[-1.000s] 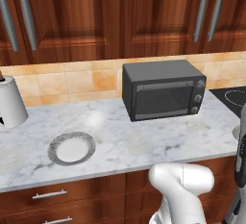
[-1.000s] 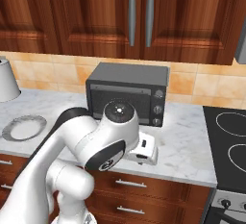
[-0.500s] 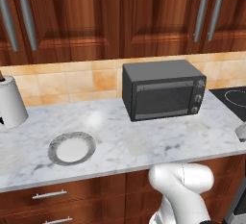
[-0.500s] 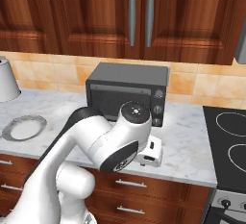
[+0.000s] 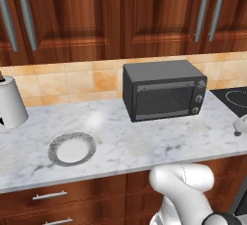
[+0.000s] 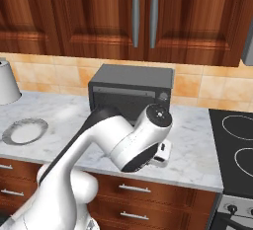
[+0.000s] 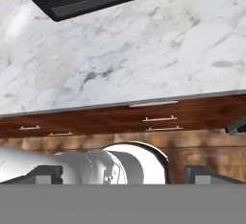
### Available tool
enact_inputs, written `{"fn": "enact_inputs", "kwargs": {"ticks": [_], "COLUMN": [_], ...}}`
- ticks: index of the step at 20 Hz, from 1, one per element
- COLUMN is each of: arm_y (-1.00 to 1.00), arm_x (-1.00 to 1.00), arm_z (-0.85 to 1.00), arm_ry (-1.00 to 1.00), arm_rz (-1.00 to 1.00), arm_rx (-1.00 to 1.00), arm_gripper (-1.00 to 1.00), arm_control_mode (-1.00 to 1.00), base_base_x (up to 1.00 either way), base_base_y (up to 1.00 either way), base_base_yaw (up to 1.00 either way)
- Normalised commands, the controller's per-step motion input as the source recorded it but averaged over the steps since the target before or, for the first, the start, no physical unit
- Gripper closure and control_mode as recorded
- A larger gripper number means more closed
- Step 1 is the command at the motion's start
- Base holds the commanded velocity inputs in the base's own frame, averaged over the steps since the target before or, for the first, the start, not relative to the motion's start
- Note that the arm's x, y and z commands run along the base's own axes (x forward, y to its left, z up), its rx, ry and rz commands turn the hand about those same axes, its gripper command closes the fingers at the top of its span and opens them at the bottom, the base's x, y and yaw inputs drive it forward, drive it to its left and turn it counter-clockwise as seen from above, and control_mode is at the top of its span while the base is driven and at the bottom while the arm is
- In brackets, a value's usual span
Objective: Pull the toaster oven rack outwards. Pick up the baguette from the plate and place it on the toaster oven rack. Close the toaster oven door fully and set the temperature to the lowest setting.
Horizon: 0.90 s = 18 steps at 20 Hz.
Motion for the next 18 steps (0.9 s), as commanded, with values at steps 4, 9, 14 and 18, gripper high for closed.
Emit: {"fn": "enact_inputs", "kwargs": {"ticks": [4,9,14,18], "arm_y": [0.0,0.0,-0.03,-0.02], "arm_x": [0.11,0.09,0.11,0.1], "arm_z": [0.0,0.0,0.0,0.0], "arm_ry": [-0.07,-0.11,-0.03,0.0], "arm_rz": [0.0,-0.1,-0.09,-0.06], "arm_rx": [0.18,0.18,0.35,0.42], "arm_gripper": [-1.0,-1.0,-1.0,-1.0], "arm_control_mode": [-1.0,-1.0,-1.0,-1.0], "base_base_x": [0.0,0.0,0.0,0.0], "base_base_y": [0.0,0.0,0.0,0.0], "base_base_yaw": [0.0,0.0,0.0,0.0]}}
